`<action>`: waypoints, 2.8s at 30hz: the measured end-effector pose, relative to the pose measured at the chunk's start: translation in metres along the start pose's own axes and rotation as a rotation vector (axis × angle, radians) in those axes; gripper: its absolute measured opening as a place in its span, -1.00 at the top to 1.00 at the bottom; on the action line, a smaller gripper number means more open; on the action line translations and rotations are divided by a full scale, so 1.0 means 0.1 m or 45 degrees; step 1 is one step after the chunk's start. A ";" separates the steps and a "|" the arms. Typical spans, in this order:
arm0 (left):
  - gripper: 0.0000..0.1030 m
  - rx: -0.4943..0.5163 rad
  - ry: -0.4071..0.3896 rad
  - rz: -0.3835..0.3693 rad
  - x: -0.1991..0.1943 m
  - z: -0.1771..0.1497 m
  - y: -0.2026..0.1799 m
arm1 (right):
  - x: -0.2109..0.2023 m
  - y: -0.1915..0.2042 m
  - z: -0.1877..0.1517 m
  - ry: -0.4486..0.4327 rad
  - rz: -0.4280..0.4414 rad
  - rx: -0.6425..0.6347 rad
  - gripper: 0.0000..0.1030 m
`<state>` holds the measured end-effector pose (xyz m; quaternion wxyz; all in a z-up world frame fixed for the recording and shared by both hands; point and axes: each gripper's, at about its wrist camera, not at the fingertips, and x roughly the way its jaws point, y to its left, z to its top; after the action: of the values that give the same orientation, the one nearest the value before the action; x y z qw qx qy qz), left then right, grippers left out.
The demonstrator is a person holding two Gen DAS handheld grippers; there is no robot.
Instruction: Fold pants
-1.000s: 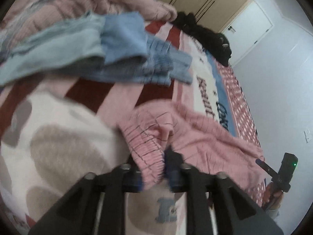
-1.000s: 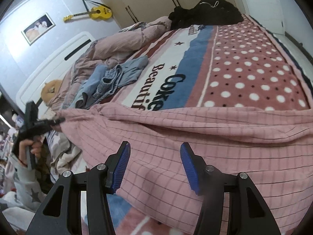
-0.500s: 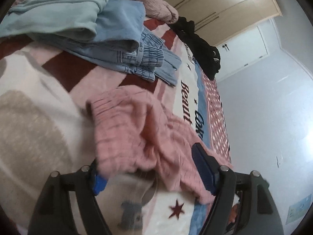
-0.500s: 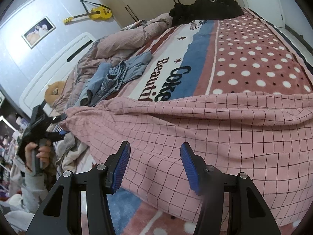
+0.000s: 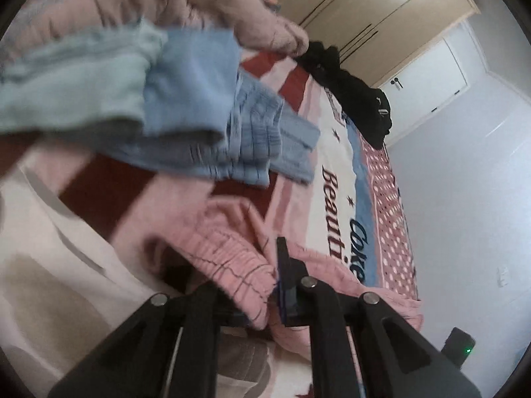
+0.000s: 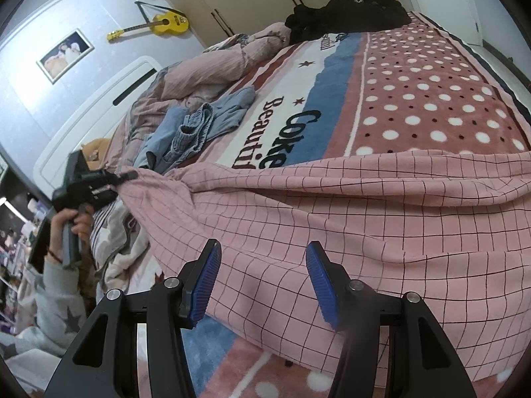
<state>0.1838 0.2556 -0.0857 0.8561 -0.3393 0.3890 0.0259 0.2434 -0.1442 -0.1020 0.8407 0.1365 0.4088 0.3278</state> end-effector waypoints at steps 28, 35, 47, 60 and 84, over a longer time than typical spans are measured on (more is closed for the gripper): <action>-0.43 -0.164 0.219 0.051 0.38 -0.33 -0.08 | -0.01 -0.10 -0.07 -0.022 0.068 0.039 0.04; 0.39 -0.207 0.104 0.168 0.55 -0.16 0.03 | -0.01 -0.15 -0.11 0.000 0.047 0.043 0.04; 0.93 0.126 -0.244 0.090 -0.46 -0.03 -0.50 | -0.14 -0.25 -0.10 -0.019 0.002 0.065 0.04; 0.93 -0.007 -0.383 0.344 -1.04 0.27 0.53 | -0.21 -0.19 -0.23 0.011 -0.021 0.065 0.04; 0.93 0.763 0.115 -0.218 0.46 -1.26 -2.20 | -0.46 -0.29 -0.30 -0.046 -0.022 0.122 0.04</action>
<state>0.2018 0.0007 -0.0529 0.8989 -0.1042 0.3870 -0.1772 0.2120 -0.1979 -0.1075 0.8433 0.1790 0.4100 0.2979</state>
